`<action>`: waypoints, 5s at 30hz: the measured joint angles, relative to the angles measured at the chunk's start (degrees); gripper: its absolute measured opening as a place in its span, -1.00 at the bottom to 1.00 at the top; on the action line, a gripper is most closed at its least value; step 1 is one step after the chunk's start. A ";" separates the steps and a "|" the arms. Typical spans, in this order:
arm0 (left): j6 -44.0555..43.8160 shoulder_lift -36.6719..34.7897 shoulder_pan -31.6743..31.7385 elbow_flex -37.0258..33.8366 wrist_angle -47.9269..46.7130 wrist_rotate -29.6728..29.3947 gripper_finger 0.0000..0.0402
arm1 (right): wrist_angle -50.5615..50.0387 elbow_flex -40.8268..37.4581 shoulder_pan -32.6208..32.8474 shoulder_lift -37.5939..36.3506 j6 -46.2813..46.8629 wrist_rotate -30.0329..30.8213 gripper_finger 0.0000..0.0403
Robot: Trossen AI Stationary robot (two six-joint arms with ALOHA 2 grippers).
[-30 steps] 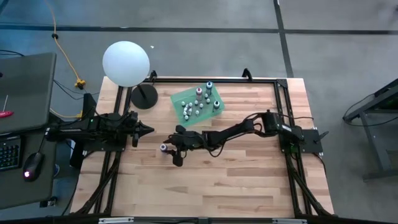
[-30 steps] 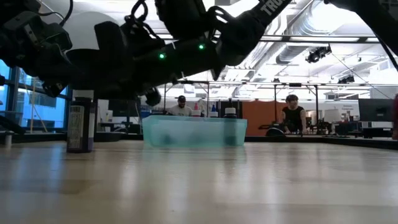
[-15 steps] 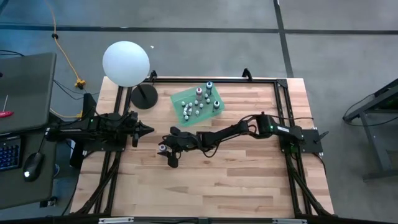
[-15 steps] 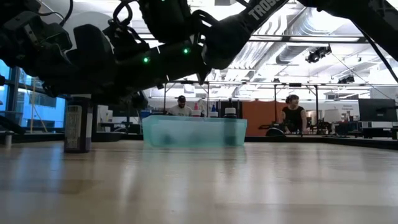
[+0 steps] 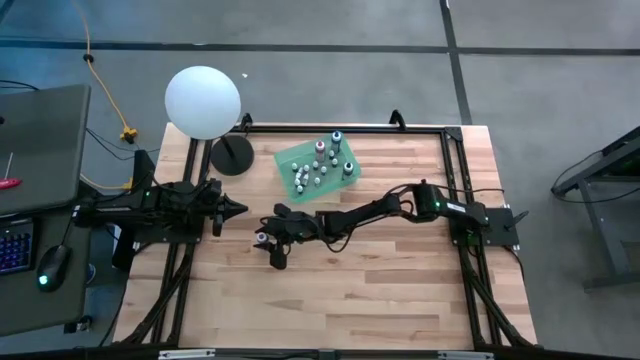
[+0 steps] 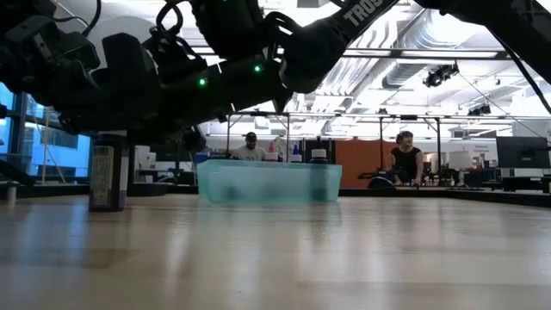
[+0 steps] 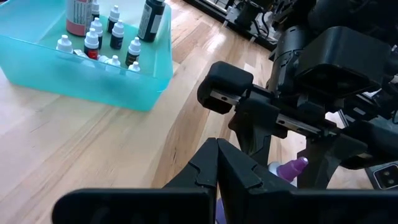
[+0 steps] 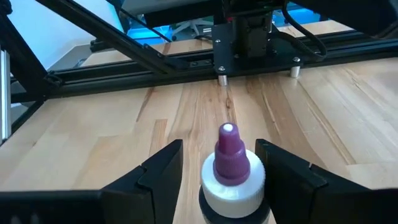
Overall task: Pick & Place food coloring
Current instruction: Put the large purple dye bottles in the green bin
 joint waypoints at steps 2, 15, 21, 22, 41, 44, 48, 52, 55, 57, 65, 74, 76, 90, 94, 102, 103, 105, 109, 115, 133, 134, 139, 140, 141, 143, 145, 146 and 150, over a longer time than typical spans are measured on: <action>0.00 0.01 0.01 -0.01 0.00 0.00 -1.00 | -0.62 0.00 0.00 0.00 0.07 0.34 -0.07; 0.00 0.00 0.01 -0.02 0.00 0.01 -1.00 | -1.63 -0.02 0.00 -0.04 -0.32 1.40 -0.40; 0.00 0.01 0.01 -0.01 0.00 0.00 -1.00 | -1.58 -0.10 0.07 -0.20 0.04 1.93 -0.41; 0.00 0.00 0.02 -0.02 0.00 0.00 -1.00 | -1.71 -0.14 0.07 -0.34 0.13 1.92 -0.41; 0.00 0.02 0.00 -0.02 0.00 0.02 -1.00 | -15.86 -0.37 0.07 -12.93 2.69 8.60 -0.43; 0.00 0.01 0.02 0.00 0.00 0.02 -1.00 | -17.19 -0.32 -0.02 -15.84 2.69 11.26 -0.43; 0.00 0.02 0.01 -0.01 -0.02 0.02 -1.00 | -19.69 -0.28 -0.28 -19.43 2.25 16.05 -0.43; 0.00 0.01 0.00 0.00 0.03 0.02 -1.00 | -20.19 -0.26 -1.31 -23.43 0.66 19.88 -0.43; 0.00 0.02 0.01 -0.01 -0.01 0.02 -1.00 | -21.04 -0.24 -2.58 -25.63 -0.38 22.93 -0.43; 0.00 0.02 0.00 -0.02 0.00 0.02 -1.00 | -22.23 -0.22 -3.75 -26.66 -0.37 25.52 -0.43; 0.00 0.01 0.00 -0.02 0.00 0.02 -1.00 | -28.07 -0.20 -9.92 -27.02 4.21 29.13 -0.43; 0.00 0.02 0.02 0.00 0.00 0.02 -1.00 | -33.45 -3.50 -14.41 -26.95 15.36 29.16 -0.43; 0.00 0.00 0.01 0.00 0.00 0.02 -1.00 | -33.31 -4.97 -14.45 -26.95 17.79 29.08 -0.43; 0.00 0.02 0.00 -0.02 -0.02 0.02 -1.00 | -24.90 -14.90 -13.62 -26.77 27.16 29.22 -0.43; 0.00 0.02 0.02 -0.01 0.00 0.02 -1.00 | -24.31 -15.59 -13.08 -26.77 26.83 29.24 -0.43; 0.00 0.02 0.00 -0.02 0.00 0.02 -1.00 | -22.30 -15.65 -11.76 -25.41 21.14 30.36 -0.43; 0.00 0.01 0.02 0.00 0.01 0.01 -1.00 | -21.33 -15.65 -11.61 -25.00 20.11 31.22 -0.43; 0.00 0.00 0.00 -0.01 0.02 0.02 -1.00 | -20.83 -15.65 -11.22 -24.20 19.17 32.64 -0.43; 0.00 0.00 0.00 -0.01 0.03 0.08 -1.00 | -18.86 -15.63 -11.08 -22.14 19.57 31.24 -0.43; 0.00 0.01 0.01 -0.02 -0.01 0.02 -1.00 | -19.27 -15.65 -9.80 -20.85 17.85 35.71 -0.43; 0.00 0.00 0.02 -0.02 0.01 0.07 -1.00 | -19.91 -15.56 -9.64 -18.09 22.72 37.95 -0.43; 0.00 0.00 0.00 -0.02 0.01 0.05 -1.00 | -19.95 -15.56 -9.64 -18.10 22.72 38.18 -0.43; 0.00 0.00 0.01 -0.02 0.00 0.07 -1.00 | -21.41 -15.56 -9.68 -18.10 24.50 38.41 -0.43; 0.00 0.00 0.00 -0.02 0.01 0.04 -1.00 | -21.66 -15.56 -9.68 -18.10 25.53 38.30 -0.43; 0.00 0.00 0.01 -0.02 0.02 0.04 -1.00 | -22.29 -15.56 -9.68 -18.10 26.23 38.26 -0.43; 0.00 0.00 0.02 -0.01 0.00 0.04 -1.00 | -23.77 -15.56 -9.68 -18.10 26.67 38.96 -0.43; 0.00 0.00 0.01 -0.02 0.00 0.04 -1.00 | -24.19 -15.58 -9.68 -18.10 26.69 39.33 -0.43; 0.00 0.00 0.02 -0.02 0.00 0.04 -1.00 | -24.21 -15.58 -9.68 -18.10 26.72 39.11 -0.43; 0.00 0.01 0.00 -0.02 0.00 0.04 -1.00 | -24.74 -15.58 -9.68 -18.10 27.13 38.62 -0.43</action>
